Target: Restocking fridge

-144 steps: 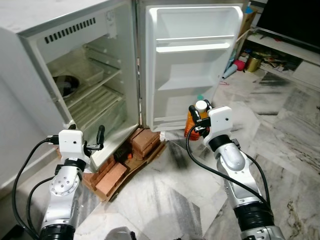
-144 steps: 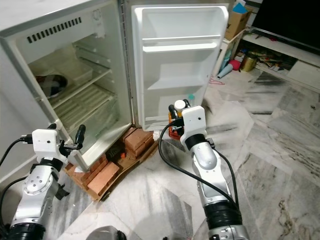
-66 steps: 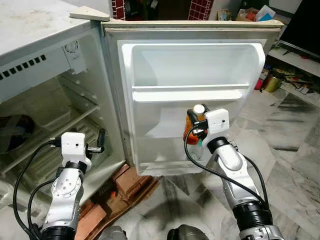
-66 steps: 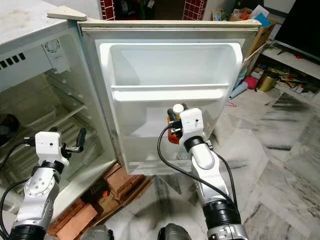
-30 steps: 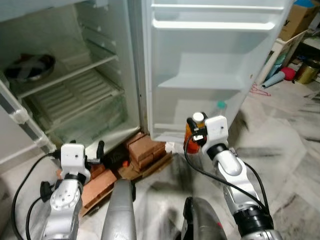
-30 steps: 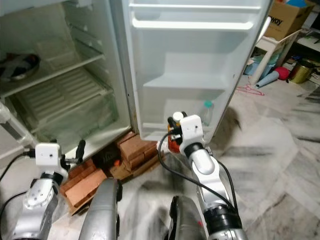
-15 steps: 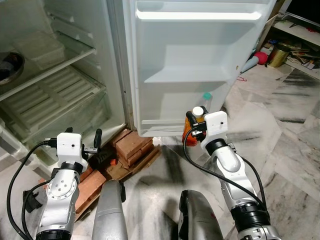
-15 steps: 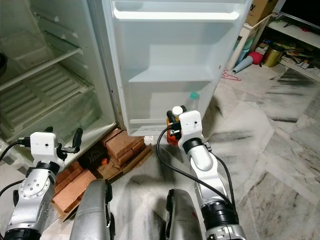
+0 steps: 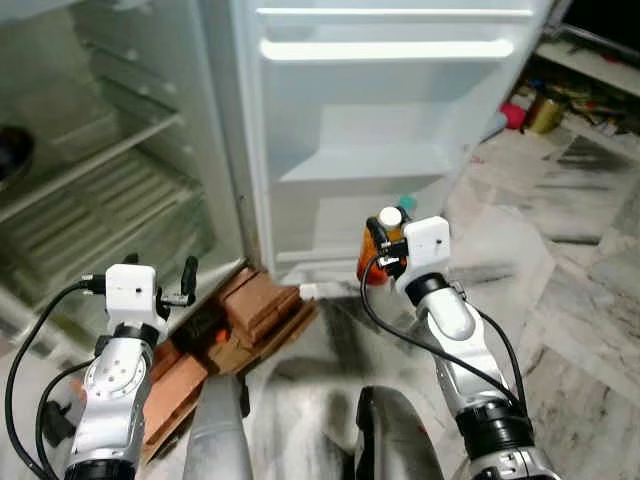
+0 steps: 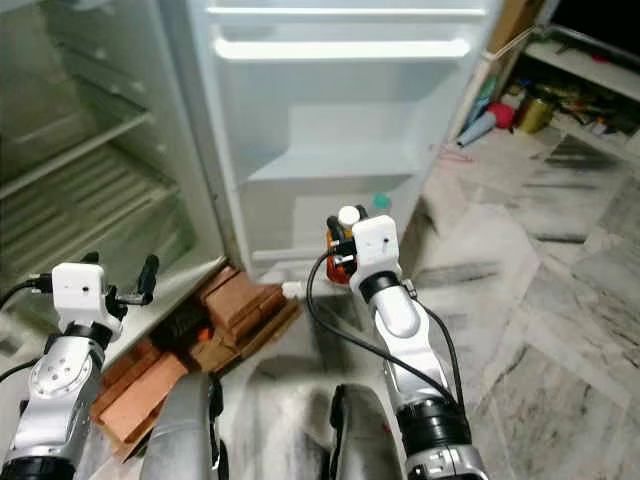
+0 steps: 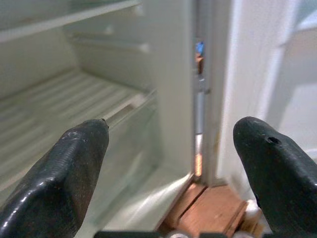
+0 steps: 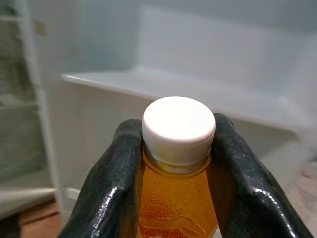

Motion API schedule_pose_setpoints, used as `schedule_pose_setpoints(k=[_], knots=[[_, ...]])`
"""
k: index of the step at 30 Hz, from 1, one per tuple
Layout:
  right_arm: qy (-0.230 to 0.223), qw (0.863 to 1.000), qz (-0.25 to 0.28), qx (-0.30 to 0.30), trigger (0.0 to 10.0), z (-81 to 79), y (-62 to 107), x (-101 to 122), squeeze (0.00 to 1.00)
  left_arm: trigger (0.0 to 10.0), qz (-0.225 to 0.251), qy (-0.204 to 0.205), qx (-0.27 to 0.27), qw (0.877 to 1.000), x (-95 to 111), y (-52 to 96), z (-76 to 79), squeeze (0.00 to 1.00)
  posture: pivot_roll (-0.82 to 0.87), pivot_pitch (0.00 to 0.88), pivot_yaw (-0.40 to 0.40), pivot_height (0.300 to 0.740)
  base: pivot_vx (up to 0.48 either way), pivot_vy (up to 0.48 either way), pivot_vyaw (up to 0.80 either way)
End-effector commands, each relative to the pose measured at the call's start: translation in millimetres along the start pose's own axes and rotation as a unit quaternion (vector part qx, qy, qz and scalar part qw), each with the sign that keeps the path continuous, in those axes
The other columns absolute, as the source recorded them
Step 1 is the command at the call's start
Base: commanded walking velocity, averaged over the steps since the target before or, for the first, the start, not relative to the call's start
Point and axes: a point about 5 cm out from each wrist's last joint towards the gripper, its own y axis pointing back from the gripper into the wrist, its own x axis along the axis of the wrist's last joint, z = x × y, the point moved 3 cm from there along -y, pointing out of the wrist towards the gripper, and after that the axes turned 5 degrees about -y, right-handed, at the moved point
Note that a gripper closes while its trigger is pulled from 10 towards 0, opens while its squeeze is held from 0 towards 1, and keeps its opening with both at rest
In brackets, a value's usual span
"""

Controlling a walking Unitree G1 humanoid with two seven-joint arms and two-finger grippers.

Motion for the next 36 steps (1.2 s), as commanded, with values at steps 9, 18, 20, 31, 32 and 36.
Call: schedule_pose_setpoints(k=[9, 18, 20, 31, 32, 36], knots=[[0.007, 1.0, 0.007, -0.013, 10.0, 7.2, -0.5, 3, 0.0, 10.0, 0.003, 0.002, -0.011, 1.0, 1, 0.9, 5.3, 0.0, 0.07, 0.082, -0.049, 0.611, 0.328, 0.0, 0.0], [-0.003, 1.0, 0.001, 0.0, 10.0, 3.9, -0.6, 0, 0.0, 10.0, 0.001, 0.003, -0.011, 1.0, 0, 0.5, 5.6, 0.0, 0.06, 0.083, -0.049, 0.611, 0.338, 0.0, 0.0], [-0.02, 1.0, -0.008, 0.015, 10.0, -1.2, 0.3, -4, 0.0, 10.0, -0.001, 0.005, -0.01, 1.0, 0, 0.5, 5.6, 0.0, 0.06, 0.085, -0.049, 0.611, 0.401, 0.0, 0.0], [-0.029, 0.999, -0.014, 0.044, 10.0, -12.8, 0.7, -8, 0.0, 10.0, -0.001, 0.003, -0.009, 1.0, 0, 0.4, 5.6, 0.0, 0.07, 0.084, -0.05, 0.611, 0.347, 0.208, 0.0], [-0.028, 0.999, -0.014, 0.043, 10.0, -12.5, 0.4, -7, 0.0, 10.0, -0.001, 0.004, -0.009, 1.0, 0, 0.3, 5.5, 0.0, 0.07, 0.084, -0.05, 0.611, 0.292, 0.0, 0.0], [-0.027, 0.999, -0.015, 0.043, 10.0, -11.0, 0.1, -8, 0.0, 10.0, 0.0, 0.005, -0.009, 1.0, 0, 0.2, 5.4, 0.0, 0.07, 0.084, -0.05, 0.611, 0.073, 0.0, 0.0]])
